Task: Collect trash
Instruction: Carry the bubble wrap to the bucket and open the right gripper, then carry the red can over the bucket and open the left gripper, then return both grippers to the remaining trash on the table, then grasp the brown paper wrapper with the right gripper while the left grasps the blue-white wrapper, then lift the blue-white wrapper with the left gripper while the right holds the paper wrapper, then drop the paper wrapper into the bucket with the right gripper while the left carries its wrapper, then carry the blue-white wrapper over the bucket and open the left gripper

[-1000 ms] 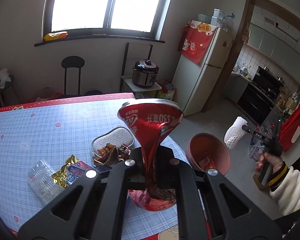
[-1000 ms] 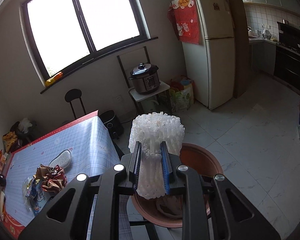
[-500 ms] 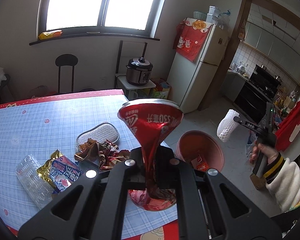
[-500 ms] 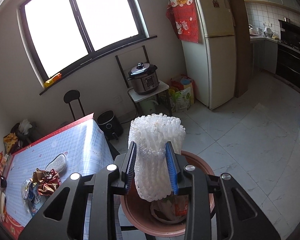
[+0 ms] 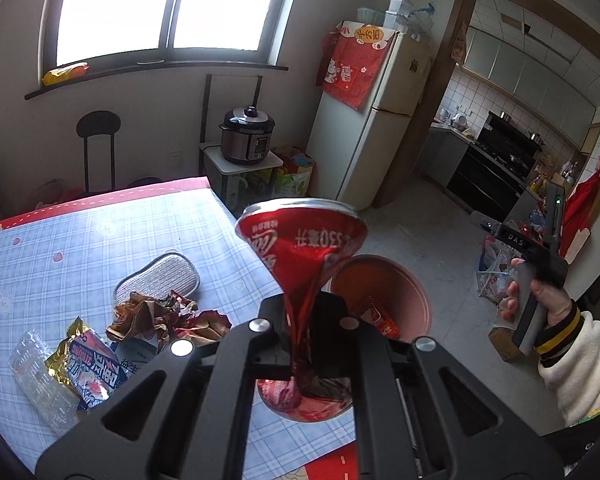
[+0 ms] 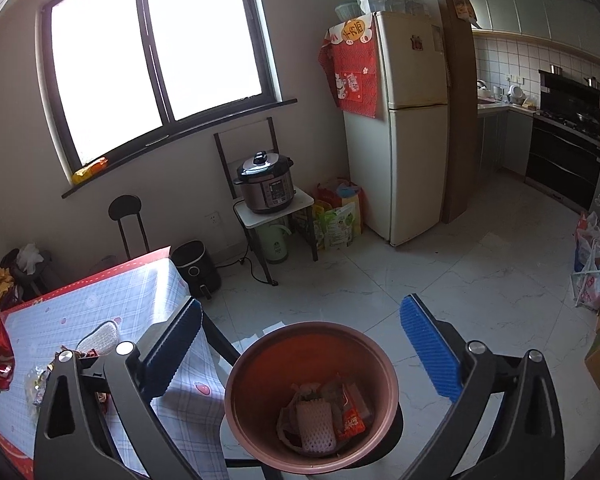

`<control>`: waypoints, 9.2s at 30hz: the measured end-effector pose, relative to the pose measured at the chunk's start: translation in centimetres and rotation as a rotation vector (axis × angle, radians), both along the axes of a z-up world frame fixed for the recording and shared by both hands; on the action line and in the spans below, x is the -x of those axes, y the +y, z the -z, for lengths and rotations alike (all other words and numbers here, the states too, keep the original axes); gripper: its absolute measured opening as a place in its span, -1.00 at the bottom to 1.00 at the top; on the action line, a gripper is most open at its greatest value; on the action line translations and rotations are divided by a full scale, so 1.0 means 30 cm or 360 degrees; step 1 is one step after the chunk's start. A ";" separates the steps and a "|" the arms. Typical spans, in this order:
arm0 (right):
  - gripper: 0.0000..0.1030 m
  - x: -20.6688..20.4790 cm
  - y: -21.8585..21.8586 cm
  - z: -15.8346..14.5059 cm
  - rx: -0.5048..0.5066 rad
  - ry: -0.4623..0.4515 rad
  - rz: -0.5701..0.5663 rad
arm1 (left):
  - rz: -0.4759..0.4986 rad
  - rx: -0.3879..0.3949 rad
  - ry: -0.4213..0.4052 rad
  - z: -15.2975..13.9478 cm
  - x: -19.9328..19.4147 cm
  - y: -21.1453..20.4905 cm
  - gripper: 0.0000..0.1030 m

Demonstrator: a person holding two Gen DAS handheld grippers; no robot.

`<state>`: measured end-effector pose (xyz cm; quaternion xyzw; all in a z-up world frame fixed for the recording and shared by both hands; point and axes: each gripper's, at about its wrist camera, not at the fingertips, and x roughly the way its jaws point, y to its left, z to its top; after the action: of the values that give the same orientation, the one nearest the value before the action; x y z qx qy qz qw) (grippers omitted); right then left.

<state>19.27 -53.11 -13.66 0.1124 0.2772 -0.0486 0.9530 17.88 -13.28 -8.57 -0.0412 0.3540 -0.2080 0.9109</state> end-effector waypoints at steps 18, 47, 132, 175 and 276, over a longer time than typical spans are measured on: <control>0.90 0.414 -0.277 0.017 -0.0082 0.0015 0.0434 | 0.0579 -0.0078 0.0160 0.087 -0.339 -0.653 -0.83; 0.90 0.411 -0.170 0.046 -0.0005 0.0192 0.0384 | 0.0493 -0.0194 0.0070 0.030 -0.257 -0.632 0.89; -0.65 -0.199 1.181 0.401 -0.0240 0.0571 -0.0705 | -0.0565 0.0088 0.0511 0.419 0.182 0.866 0.07; -0.65 -0.057 0.937 0.358 -0.0280 0.0542 -0.0621 | -0.0985 0.1101 0.0963 0.684 -0.034 0.886 -0.39; 0.90 0.490 -0.287 0.156 -0.0146 0.0266 0.0556 | 0.0473 0.0283 0.0050 0.086 -0.324 -0.737 0.37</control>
<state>4.57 -61.71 -18.33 0.1975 0.3337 -0.2098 0.8976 27.61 -35.39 -11.15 -0.0722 0.3505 -0.3703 0.8572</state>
